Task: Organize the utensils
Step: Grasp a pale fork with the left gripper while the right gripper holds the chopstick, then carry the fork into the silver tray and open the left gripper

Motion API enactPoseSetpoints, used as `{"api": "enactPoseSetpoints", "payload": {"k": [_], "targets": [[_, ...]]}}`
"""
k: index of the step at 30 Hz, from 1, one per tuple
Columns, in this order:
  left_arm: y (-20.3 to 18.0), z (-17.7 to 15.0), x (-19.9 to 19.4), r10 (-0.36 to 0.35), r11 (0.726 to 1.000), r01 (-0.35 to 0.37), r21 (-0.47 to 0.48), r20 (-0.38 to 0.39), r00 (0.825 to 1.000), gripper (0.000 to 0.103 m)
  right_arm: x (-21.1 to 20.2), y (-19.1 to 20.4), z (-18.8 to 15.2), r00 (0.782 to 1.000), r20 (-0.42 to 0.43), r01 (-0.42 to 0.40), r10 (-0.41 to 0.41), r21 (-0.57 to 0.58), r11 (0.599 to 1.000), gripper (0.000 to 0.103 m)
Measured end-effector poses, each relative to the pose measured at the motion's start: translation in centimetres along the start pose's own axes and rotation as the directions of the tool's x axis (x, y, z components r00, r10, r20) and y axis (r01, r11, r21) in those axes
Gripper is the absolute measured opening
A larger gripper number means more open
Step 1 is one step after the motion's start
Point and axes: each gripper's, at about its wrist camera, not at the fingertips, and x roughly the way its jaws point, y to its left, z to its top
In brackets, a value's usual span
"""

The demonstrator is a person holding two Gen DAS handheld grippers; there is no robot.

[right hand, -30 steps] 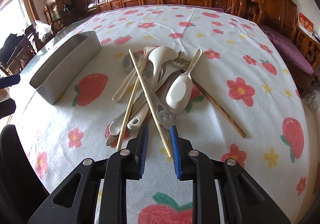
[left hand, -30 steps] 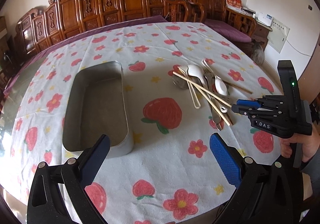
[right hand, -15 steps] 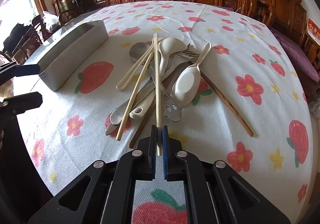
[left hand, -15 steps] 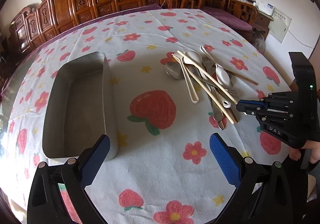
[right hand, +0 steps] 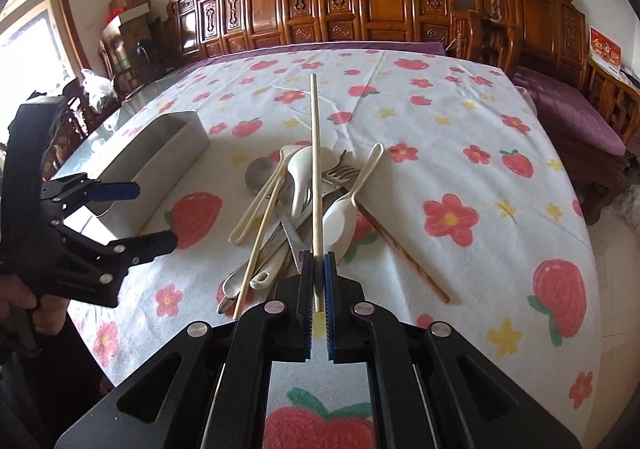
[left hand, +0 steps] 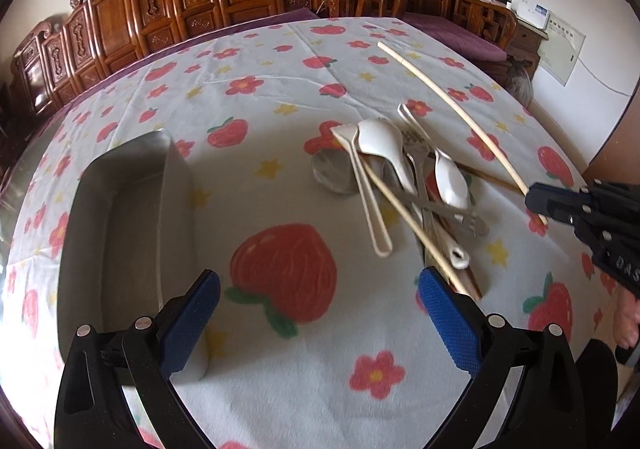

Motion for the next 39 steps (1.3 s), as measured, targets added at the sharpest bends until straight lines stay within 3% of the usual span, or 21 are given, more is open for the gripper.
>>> {"api": "enactPoseSetpoints", "payload": {"k": [8, 11, 13, 19, 23, 26, 39], "targets": [[0.2, 2.7, 4.5, -0.08, 0.995, 0.076, -0.061, -0.066, 0.995, 0.062, 0.7, -1.3, -0.5, 1.0, -0.015, 0.013, -0.012, 0.039, 0.999, 0.006], [0.2, 3.4, 5.6, -0.081, 0.995, 0.076, -0.069, -0.074, 0.994, 0.054, 1.0, -1.5, -0.7, 0.999, -0.028, 0.028, -0.027, 0.041, 0.999, 0.006], [-0.1, 3.5, 6.0, -0.094, 0.994, 0.089, -0.06, -0.075, 0.993, 0.041, 1.2, -1.7, -0.8, 0.999, -0.032, 0.031, -0.03, 0.045, 0.999, 0.006], [-1.1, 4.0, 6.8, -0.14, 0.989, 0.136, -0.052, -0.077, 0.987, 0.035, 1.4, -1.8, -0.8, 0.999, -0.037, 0.034, -0.033, 0.042, 0.999, 0.006], [-1.5, 4.0, 7.0, -0.103, 0.994, 0.101, -0.035, -0.058, 0.993, 0.029, 1.4, -1.6, -0.9, 0.999, -0.039, 0.03, -0.029, 0.038, 0.999, 0.006], [-1.8, 3.8, 7.0, -0.076, 0.997, 0.076, -0.005, -0.057, 0.995, 0.012, 1.3, -1.6, -0.9, 0.999, -0.038, 0.027, -0.026, 0.047, 0.999, 0.006], [-0.2, 3.9, 2.8, -0.08, 0.997, 0.08, 0.0, 0.016, 0.997, 0.009, 0.2, -0.4, 0.0, 1.0, -0.012, 0.02, -0.02, 0.044, 0.999, 0.006]]}}
